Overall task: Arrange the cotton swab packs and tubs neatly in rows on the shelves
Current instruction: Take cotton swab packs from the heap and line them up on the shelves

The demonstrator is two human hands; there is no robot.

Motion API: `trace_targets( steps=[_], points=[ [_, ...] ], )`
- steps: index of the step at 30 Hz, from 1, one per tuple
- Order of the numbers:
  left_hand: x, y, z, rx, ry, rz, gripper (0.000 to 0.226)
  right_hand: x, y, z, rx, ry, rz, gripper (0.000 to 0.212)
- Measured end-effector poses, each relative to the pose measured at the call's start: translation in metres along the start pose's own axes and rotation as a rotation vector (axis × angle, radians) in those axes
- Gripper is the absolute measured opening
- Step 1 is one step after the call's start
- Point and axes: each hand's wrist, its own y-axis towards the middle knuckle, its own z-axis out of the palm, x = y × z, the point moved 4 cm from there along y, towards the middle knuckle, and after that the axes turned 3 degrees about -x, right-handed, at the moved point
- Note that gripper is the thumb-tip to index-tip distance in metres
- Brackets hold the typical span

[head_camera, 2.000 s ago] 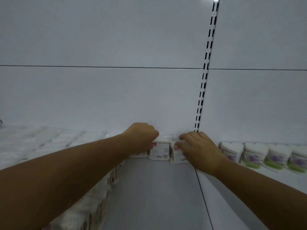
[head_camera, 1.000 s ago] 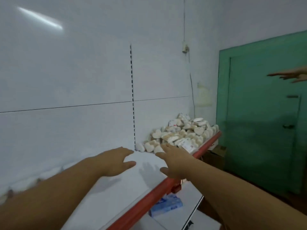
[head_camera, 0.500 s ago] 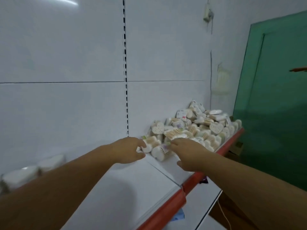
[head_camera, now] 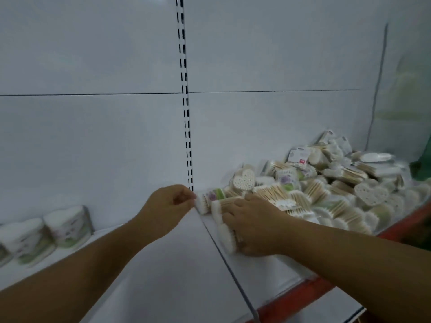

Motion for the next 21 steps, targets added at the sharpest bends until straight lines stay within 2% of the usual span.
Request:
trace_targets(
  steps=[2,4,5,6,8,10,14,15,17,19,21],
  points=[
    [0.008,-0.024,-0.01,-0.128,-0.283,-0.185,0.019,-0.004,0.001,-0.015,-0.049,0.229,0.014,0.041],
    [0.006,-0.049,-0.01,-0.219,-0.512,-0.305,0.013,-0.014,0.01,-0.025,-0.013,0.5,0.137,0.047],
    [0.003,-0.059,-0.005,-0.215,-0.596,-0.336,0.019,-0.017,0.016,-0.028,-0.006,0.622,0.212,0.051],
    [-0.001,-0.066,0.005,-0.166,-0.661,-0.351,0.037,-0.018,0.023,-0.029,-0.013,0.737,0.277,0.053],
    [-0.014,-0.075,0.025,-0.07,-0.712,-0.347,0.068,-0.009,0.034,-0.028,-0.053,0.881,0.334,0.052],
    [-0.02,-0.079,0.04,-0.071,-0.735,-0.331,0.08,0.01,0.041,-0.024,-0.061,0.935,0.316,0.051],
    [-0.014,-0.084,0.038,-0.218,-0.776,-0.34,0.063,0.016,0.045,-0.022,0.001,1.153,0.196,0.037],
    [-0.01,-0.087,0.033,-0.26,-0.821,-0.375,0.064,0.006,0.044,-0.018,0.026,1.079,0.178,0.032],
    [-0.003,-0.093,0.024,-0.323,-0.878,-0.431,0.07,-0.017,0.044,-0.007,0.006,0.653,0.132,0.03],
    [-0.001,-0.1,0.017,-0.337,-0.868,-0.456,0.074,-0.03,0.042,0.013,0.028,0.3,0.078,0.04],
    [-0.001,-0.108,0.01,-0.346,-0.861,-0.477,0.072,-0.031,0.039,0.027,0.087,0.165,0.073,0.053]
  ],
)
